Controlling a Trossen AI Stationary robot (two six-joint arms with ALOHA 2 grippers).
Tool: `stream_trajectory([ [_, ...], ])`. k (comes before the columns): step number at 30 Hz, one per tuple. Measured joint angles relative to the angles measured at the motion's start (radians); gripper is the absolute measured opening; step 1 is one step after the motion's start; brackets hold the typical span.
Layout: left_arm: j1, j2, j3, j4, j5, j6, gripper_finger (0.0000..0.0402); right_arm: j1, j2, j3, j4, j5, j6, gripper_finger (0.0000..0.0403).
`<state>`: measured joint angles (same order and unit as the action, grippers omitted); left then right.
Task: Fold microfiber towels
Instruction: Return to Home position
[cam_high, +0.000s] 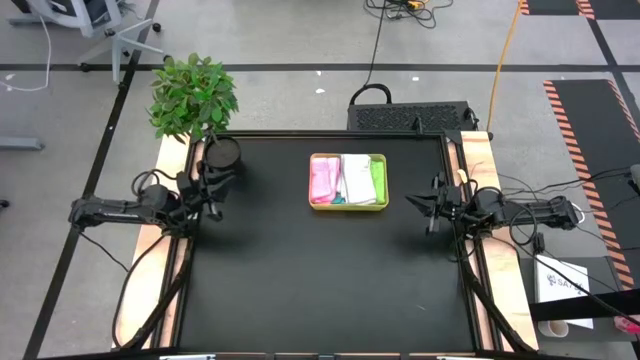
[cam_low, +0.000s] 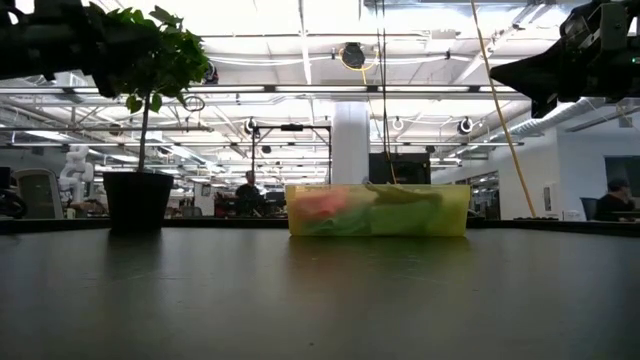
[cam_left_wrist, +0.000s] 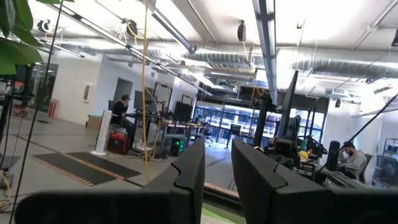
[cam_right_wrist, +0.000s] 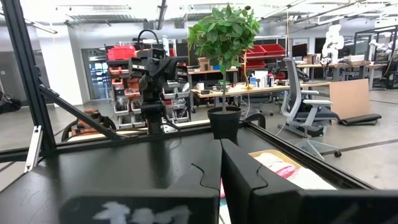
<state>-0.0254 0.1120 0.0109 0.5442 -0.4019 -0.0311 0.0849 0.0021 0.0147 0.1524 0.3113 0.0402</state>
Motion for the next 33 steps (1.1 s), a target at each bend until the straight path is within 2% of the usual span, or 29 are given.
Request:
stream_trajectory([
  [12,0.000,0.026,0.000,-0.038,0.000,0.000,0.0081,0.000,0.022,0.000,-0.007,0.000,0.000,0.0000],
  [17,-0.005,0.028,0.000,-0.171,0.000,0.000,0.0081,0.000,0.033,0.000,-0.012,-0.001,0.000,0.0000],
  [28,-0.121,0.028,0.000,-0.275,-0.001,0.000,0.0081,0.001,0.056,0.000,-0.078,-0.004,0.000,0.0000],
  [33,-0.166,0.027,0.000,-0.257,0.000,0.000,0.0081,0.001,0.053,0.000,0.003,-0.002,0.000,0.0000],
])
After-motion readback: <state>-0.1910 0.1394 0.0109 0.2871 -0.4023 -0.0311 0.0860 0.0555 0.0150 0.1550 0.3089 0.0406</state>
